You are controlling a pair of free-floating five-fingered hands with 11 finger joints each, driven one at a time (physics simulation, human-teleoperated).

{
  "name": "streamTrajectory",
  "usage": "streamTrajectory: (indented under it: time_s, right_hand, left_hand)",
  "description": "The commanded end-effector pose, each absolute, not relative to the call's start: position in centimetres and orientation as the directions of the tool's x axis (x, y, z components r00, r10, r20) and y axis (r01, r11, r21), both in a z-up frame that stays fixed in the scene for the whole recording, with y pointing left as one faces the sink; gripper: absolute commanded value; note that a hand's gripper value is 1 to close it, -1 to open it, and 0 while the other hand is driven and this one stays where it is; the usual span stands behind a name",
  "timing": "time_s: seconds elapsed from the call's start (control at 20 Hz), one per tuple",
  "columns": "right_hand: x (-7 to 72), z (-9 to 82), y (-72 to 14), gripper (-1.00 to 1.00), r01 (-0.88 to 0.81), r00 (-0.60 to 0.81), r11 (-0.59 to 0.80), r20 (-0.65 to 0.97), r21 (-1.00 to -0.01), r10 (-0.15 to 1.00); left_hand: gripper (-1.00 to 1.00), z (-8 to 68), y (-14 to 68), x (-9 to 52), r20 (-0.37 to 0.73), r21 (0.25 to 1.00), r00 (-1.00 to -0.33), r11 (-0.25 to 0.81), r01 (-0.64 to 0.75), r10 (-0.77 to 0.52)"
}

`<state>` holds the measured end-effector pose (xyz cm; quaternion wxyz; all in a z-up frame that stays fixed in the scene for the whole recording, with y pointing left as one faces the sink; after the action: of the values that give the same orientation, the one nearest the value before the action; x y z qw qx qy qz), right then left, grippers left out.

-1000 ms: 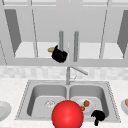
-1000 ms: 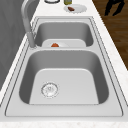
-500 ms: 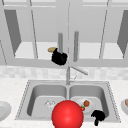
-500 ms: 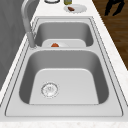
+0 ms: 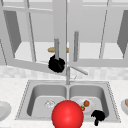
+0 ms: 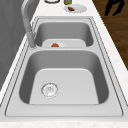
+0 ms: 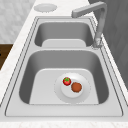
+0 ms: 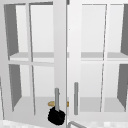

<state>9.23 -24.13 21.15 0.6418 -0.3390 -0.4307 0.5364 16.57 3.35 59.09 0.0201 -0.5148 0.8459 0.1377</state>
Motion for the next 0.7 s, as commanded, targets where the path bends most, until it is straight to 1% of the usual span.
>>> streamTrajectory:
  time_s: [0.0, 0.25, 0.65]
  right_hand:
    - [9.2, 21.2, -24.1, 0.0, -0.397, 0.054, 0.195, 0.189, -0.897, 0.98]
    - [9.2, 21.2, -24.1, 0.0, -0.397, 0.054, 0.195, 0.189, -0.897, 0.98]
    - [9.2, 21.2, -24.1, 0.0, -0.397, 0.054, 0.195, 0.189, -0.897, 0.98]
  left_hand:
    - [1.0, 57.0, 5.5, 13.5, -0.159, 0.204, -0.469, 0.436, -0.877, -0.869]
    - [1.0, 56.6, 7.6, 10.5, -0.195, 0.203, -0.504, 0.468, -0.86, -0.841]
    - [1.0, 56.7, 10.6, 5.7, -0.196, 0.198, -0.561, 0.528, -0.826, -0.804]
